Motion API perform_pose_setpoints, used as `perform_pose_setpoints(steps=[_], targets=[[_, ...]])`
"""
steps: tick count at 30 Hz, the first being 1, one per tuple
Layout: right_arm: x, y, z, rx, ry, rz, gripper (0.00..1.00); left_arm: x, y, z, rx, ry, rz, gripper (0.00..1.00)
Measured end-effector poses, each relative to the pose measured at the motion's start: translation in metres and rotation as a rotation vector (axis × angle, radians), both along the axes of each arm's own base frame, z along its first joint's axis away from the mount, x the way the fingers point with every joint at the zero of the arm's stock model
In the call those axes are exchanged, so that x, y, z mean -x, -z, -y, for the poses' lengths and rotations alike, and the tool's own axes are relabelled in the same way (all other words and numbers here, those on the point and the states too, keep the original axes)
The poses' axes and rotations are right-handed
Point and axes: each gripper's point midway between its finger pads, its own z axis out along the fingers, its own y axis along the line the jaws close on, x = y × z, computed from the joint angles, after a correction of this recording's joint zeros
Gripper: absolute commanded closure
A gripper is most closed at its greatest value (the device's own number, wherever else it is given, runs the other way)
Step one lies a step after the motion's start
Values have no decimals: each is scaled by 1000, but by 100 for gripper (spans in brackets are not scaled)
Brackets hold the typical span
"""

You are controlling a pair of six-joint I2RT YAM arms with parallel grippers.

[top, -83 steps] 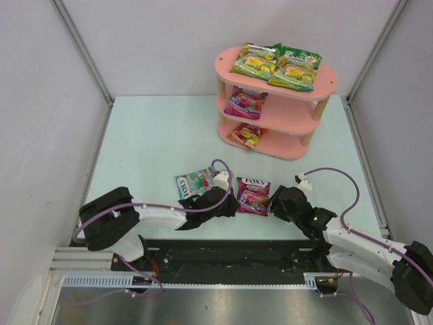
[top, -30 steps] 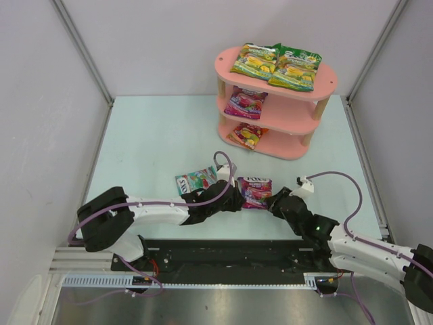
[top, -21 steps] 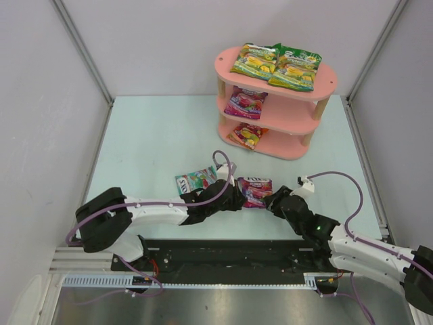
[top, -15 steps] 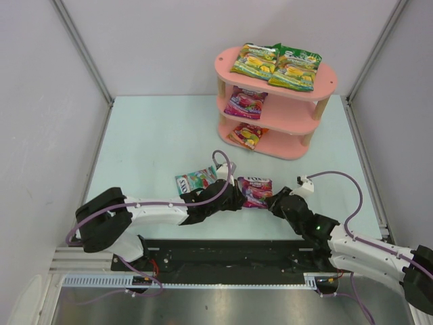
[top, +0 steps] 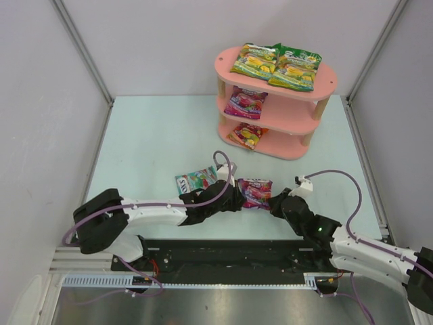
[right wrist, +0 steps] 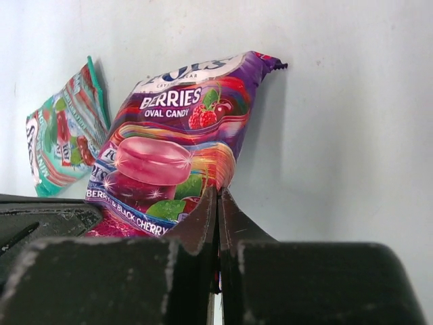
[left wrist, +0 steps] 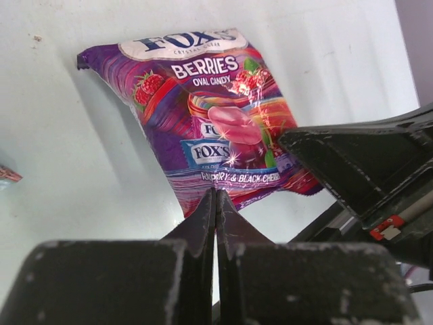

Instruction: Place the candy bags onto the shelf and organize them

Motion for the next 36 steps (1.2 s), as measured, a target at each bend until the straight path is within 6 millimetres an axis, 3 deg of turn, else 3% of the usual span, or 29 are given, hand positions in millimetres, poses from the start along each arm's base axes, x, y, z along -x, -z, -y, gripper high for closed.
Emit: perform_pose_setpoints(steps=[4, 14, 22, 28, 36], targets=[[0, -19, 0, 54, -41, 70, 100, 3, -14, 3, -29, 26, 52, 100], [-7, -95, 6, 89, -57, 280, 100, -2, -84, 9, -41, 40, 218, 100], [-17, -126, 12, 144, -31, 385, 100, -10, -112, 15, -70, 63, 307, 100], [-34, -152, 17, 177, 26, 447, 100, -35, -136, 19, -83, 56, 368, 100], [-69, -173, 35, 156, 113, 474, 100, -72, -170, 30, -73, 68, 439, 100]])
